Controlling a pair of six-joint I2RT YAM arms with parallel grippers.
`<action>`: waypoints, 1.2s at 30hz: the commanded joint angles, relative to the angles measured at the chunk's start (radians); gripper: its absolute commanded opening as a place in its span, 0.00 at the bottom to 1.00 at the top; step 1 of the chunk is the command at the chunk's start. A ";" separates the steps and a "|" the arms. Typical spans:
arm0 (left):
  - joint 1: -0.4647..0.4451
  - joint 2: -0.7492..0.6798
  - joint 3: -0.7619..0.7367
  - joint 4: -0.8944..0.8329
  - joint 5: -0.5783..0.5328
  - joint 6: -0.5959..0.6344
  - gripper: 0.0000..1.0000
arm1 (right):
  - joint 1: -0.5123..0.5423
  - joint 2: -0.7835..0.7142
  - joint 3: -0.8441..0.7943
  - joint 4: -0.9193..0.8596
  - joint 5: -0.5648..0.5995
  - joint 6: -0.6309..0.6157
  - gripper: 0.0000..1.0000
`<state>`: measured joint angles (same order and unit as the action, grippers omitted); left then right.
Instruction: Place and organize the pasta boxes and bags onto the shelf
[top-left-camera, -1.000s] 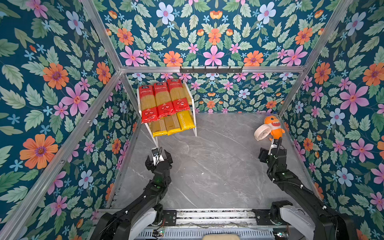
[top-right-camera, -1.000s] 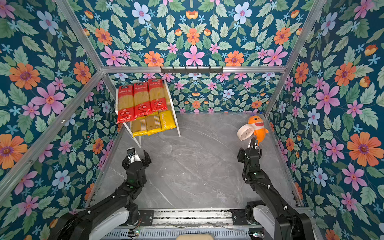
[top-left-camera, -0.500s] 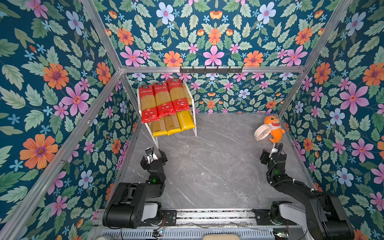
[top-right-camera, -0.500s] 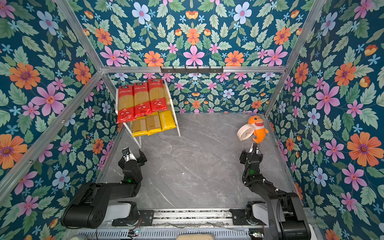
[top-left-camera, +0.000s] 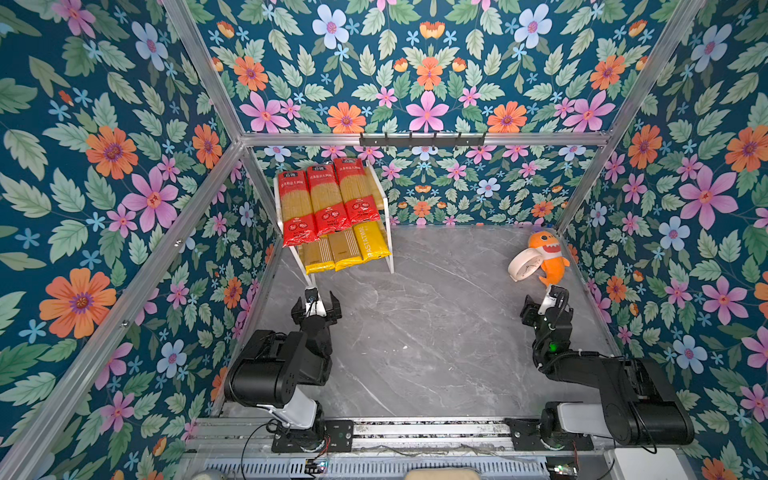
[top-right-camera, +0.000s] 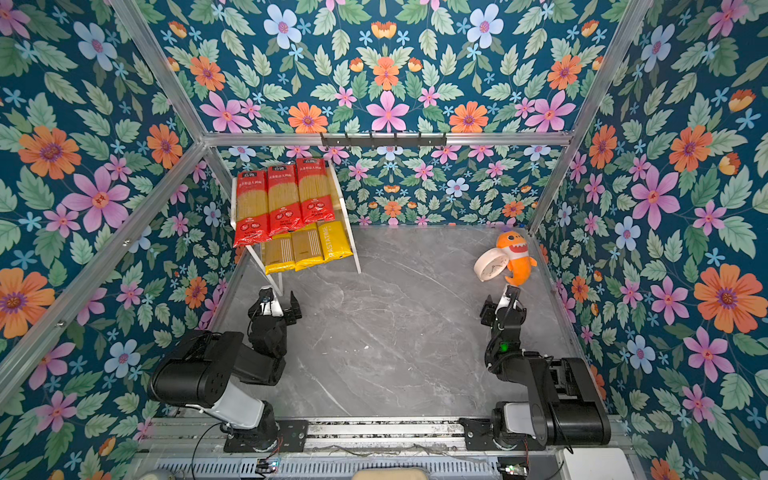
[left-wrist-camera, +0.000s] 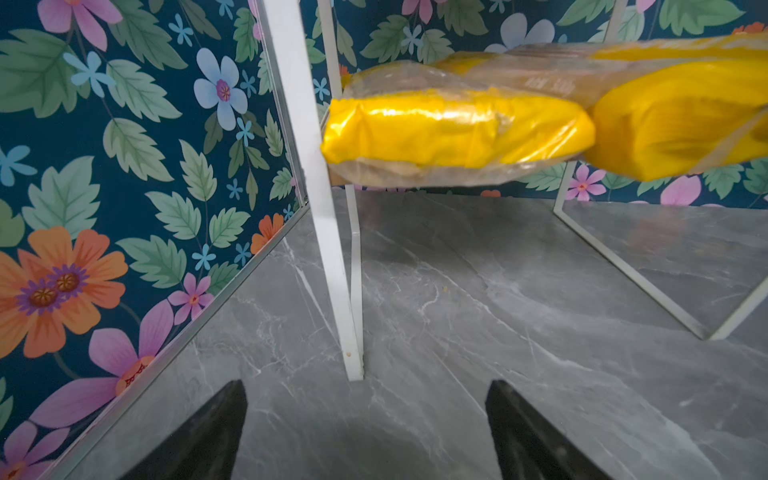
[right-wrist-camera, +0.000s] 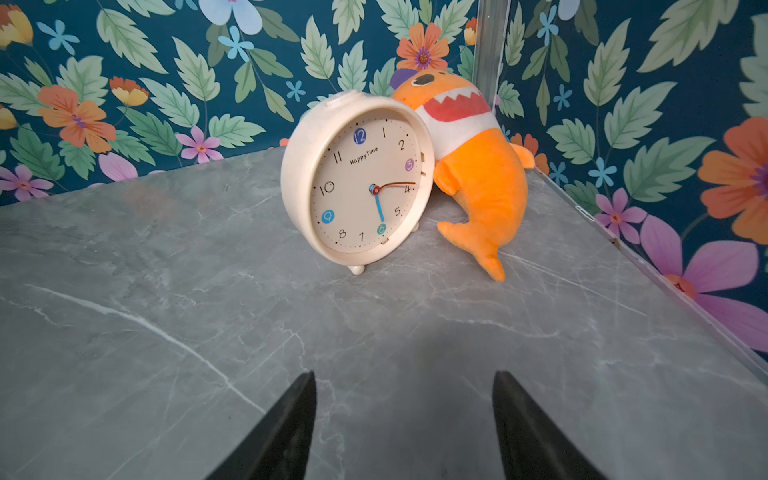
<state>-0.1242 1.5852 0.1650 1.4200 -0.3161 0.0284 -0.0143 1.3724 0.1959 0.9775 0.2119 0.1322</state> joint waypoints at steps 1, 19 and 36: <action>0.003 0.036 0.021 0.036 0.017 0.019 0.93 | 0.001 0.050 -0.001 0.137 -0.038 -0.031 0.68; 0.067 0.022 0.109 -0.167 0.045 -0.059 0.96 | 0.001 0.082 0.085 -0.010 -0.026 -0.026 0.73; 0.070 0.021 0.107 -0.164 0.049 -0.061 1.00 | 0.001 0.082 0.074 0.009 -0.018 -0.030 0.99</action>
<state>-0.0544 1.6073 0.2718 1.2484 -0.2653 -0.0277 -0.0143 1.4548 0.2718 0.9638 0.1875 0.1059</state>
